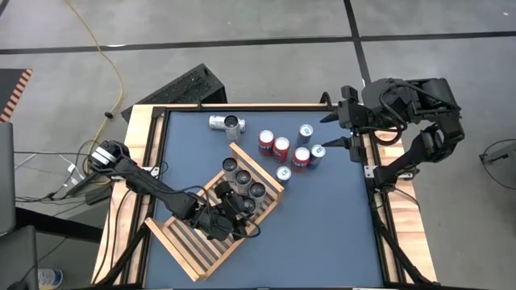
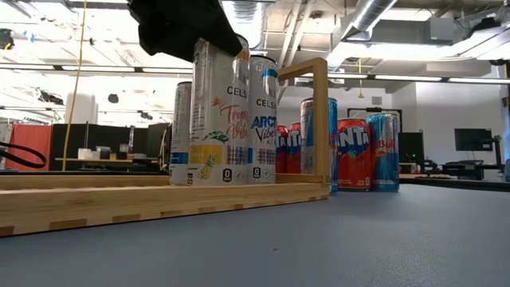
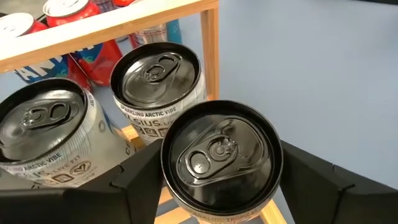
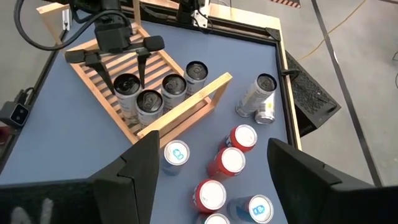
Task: Place canned beverage on shelf
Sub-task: Put the top right white yellow soda can on the shelf
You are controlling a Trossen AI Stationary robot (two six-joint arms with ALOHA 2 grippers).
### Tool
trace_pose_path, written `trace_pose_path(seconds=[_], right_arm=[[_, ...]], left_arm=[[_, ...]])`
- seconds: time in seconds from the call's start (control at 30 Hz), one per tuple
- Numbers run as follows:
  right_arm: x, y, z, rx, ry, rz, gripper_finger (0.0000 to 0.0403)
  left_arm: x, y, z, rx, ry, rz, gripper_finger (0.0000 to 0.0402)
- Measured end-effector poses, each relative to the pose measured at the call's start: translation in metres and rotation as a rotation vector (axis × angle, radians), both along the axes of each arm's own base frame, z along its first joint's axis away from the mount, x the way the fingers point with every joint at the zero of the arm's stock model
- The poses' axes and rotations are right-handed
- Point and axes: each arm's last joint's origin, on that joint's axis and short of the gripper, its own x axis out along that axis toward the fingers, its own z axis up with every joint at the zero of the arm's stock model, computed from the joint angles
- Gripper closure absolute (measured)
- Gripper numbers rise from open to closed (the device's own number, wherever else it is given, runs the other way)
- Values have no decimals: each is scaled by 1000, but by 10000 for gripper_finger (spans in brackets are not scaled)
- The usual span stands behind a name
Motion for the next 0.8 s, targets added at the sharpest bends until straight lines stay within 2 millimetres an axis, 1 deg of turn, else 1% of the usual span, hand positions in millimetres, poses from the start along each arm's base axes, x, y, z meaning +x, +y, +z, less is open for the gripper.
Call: trace_pose_path(seconds=[0.23, 0.4, 0.57, 0.7, 0.8], right_arm=[[-1, 0, -1, 6, 11, -6, 143], [-1, 0, -1, 7, 11, -6, 143], [-1, 0, -1, 7, 10, -6, 143], [-1, 0, -1, 7, 10, -7, 143], [-1, 0, -1, 7, 9, -7, 143]], left_arm=[[-4, -4, 2, -23, -29, 38, 152], [-15, -6, 8, -36, -42, 85, 152], [-26, -3, 14, -25, -30, 125, 153], [-35, -1, 15, 5, -12, 163, 152], [-43, -3, 19, 25, -23, 185, 153]])
